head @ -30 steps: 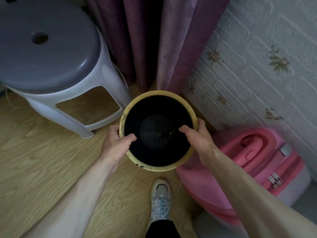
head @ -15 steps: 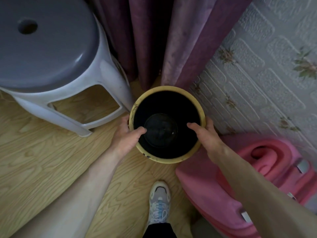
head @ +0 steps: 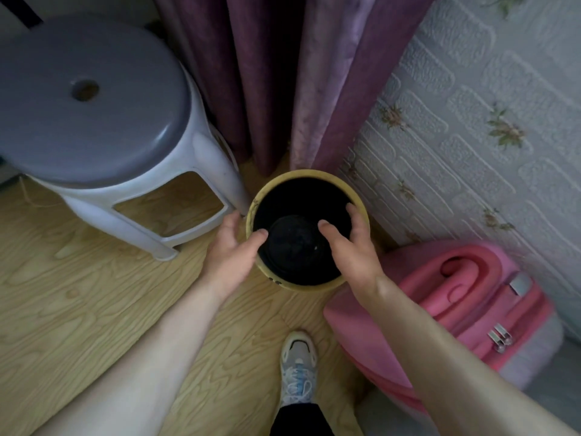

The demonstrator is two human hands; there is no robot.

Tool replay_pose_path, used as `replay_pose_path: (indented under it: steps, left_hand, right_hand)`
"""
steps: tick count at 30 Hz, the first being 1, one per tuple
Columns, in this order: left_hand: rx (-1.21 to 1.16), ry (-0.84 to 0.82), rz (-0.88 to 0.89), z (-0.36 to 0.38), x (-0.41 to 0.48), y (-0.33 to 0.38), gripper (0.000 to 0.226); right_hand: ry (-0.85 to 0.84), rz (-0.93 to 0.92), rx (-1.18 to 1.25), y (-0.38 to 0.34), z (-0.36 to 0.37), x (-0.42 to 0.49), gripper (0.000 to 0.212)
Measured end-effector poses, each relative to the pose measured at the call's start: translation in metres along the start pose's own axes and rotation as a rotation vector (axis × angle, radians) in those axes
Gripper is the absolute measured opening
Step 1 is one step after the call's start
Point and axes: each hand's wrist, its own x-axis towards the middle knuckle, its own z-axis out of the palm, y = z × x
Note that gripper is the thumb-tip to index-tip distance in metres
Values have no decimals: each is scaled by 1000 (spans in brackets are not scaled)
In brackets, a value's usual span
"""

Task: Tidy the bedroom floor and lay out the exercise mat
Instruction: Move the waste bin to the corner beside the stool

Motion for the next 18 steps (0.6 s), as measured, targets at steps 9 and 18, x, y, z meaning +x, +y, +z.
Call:
replay_pose_path:
  steps: [9,18]
  left_hand:
    - [-137,20,263,-57,-123,109,57]
    - [-304,-34,367,-107,-344,218,53]
  right_hand:
    - [-12,-159,70,-105,-36,-127,62]
    - [-19,-319,66,-220,-94,-325,58]
